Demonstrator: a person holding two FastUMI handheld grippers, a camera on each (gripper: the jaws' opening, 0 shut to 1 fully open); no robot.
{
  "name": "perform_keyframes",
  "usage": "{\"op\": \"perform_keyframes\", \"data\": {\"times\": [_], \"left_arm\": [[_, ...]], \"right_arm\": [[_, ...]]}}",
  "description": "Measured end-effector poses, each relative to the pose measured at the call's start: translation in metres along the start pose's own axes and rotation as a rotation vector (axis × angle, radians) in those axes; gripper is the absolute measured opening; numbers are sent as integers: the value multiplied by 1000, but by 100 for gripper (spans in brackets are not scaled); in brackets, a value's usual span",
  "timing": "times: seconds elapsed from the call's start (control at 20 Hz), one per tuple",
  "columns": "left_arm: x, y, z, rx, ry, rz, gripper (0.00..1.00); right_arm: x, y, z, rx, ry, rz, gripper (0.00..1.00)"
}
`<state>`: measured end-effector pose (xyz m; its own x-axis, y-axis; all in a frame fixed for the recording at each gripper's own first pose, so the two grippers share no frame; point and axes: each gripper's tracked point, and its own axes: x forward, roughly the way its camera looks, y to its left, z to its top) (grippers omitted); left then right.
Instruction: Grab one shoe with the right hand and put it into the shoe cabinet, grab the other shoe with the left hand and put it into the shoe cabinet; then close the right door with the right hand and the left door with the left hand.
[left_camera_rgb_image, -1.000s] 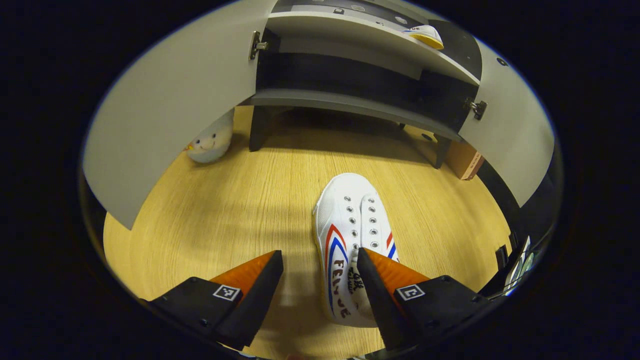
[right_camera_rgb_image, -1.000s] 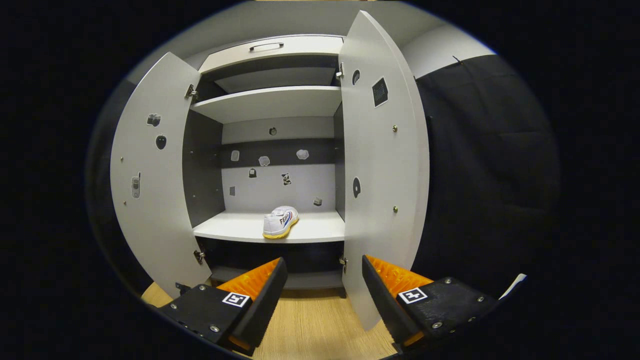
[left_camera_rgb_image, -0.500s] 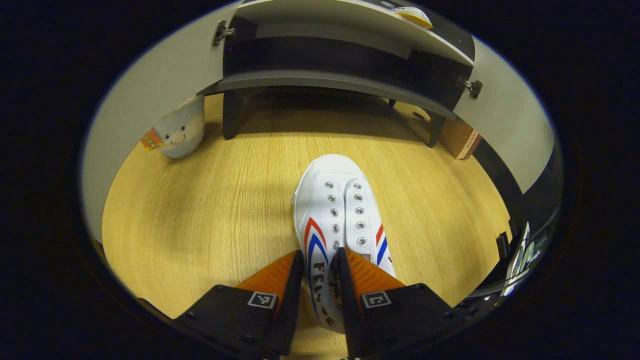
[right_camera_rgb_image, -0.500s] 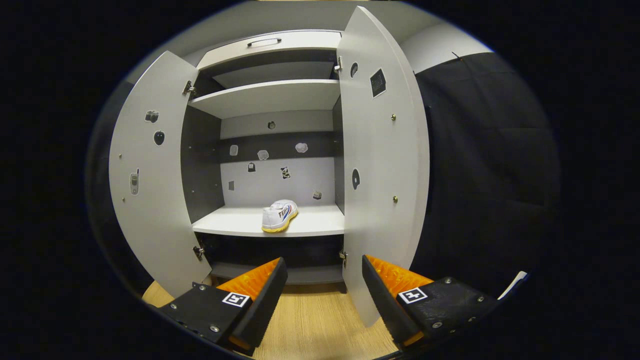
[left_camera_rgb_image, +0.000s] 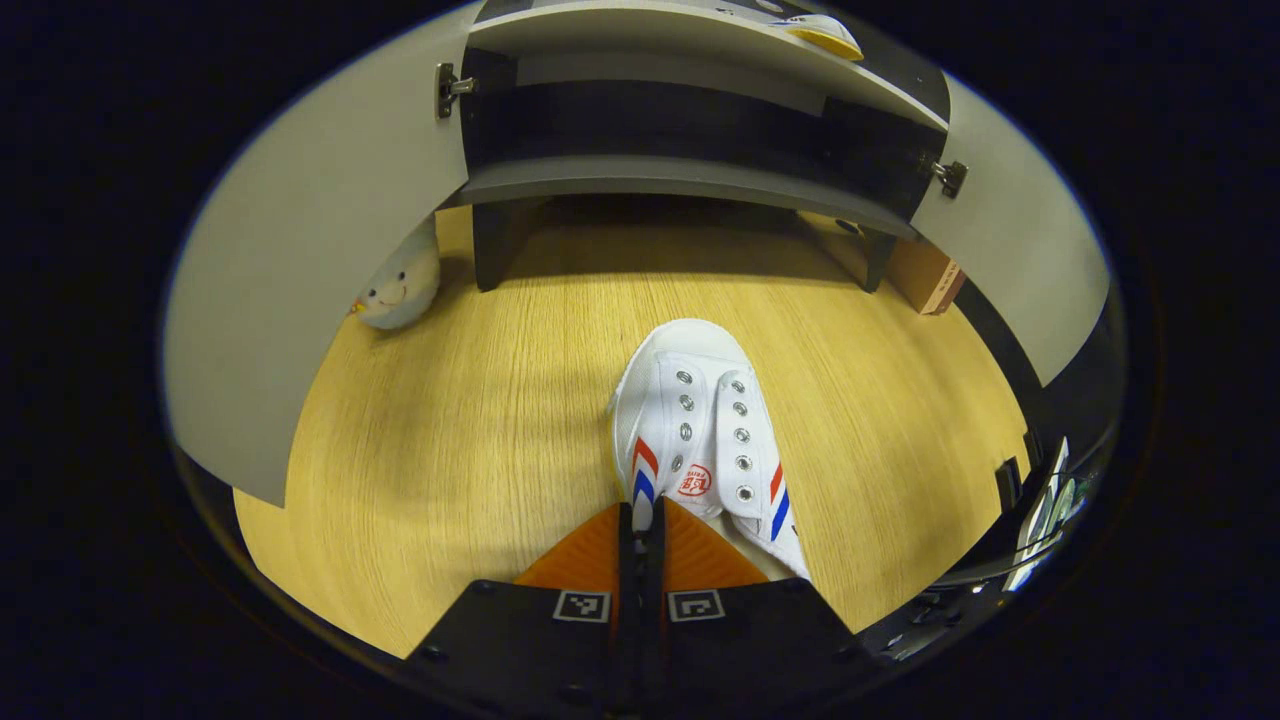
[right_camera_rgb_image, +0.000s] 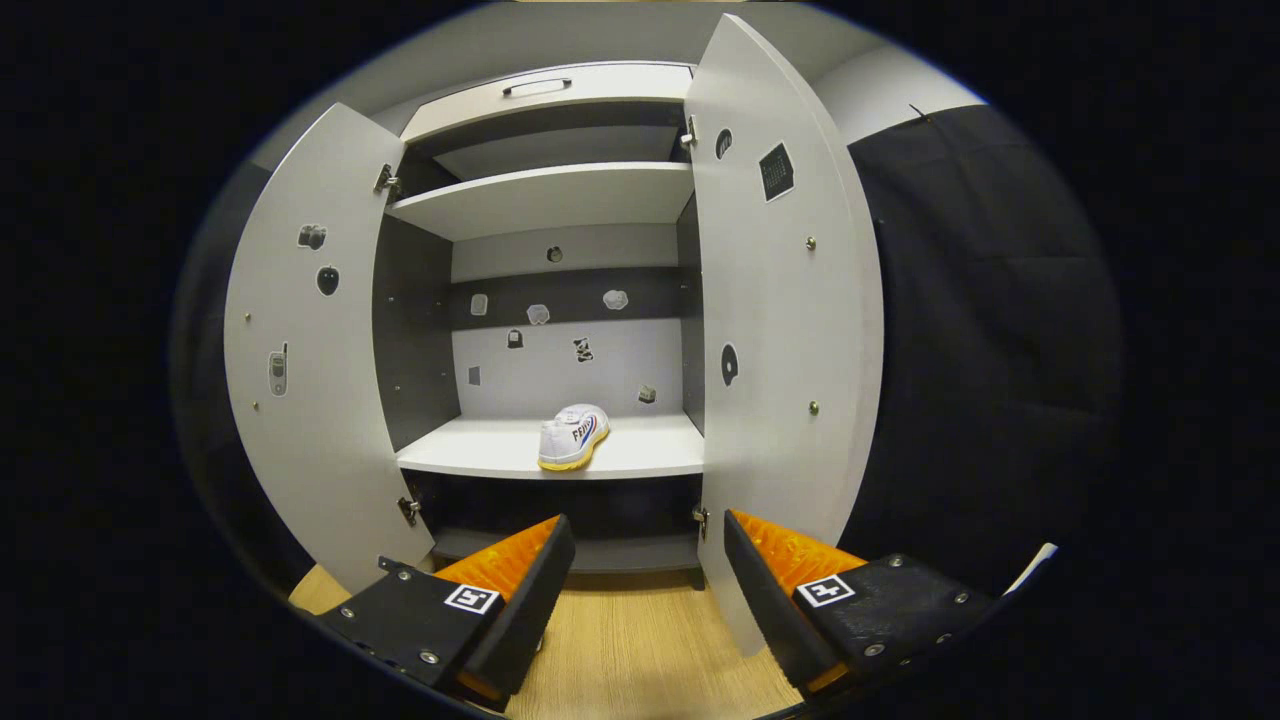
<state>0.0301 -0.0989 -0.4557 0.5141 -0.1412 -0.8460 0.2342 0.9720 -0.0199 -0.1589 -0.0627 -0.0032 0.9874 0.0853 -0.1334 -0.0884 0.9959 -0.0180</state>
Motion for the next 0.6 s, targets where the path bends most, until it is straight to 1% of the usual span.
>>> {"op": "perform_keyframes", "data": {"times": [0.25,0.45,0.6], "left_arm": [[6,-1,-6,-31,-80,-35,7],[8,-1,-6,-26,-159,-48,7],[14,-3,-9,-36,-203,-76,7]], "right_arm": [[4,12,6,-4,-20,32,92],[6,19,9,-4,-35,53,93],[4,18,11,-3,-42,60,93]]}}
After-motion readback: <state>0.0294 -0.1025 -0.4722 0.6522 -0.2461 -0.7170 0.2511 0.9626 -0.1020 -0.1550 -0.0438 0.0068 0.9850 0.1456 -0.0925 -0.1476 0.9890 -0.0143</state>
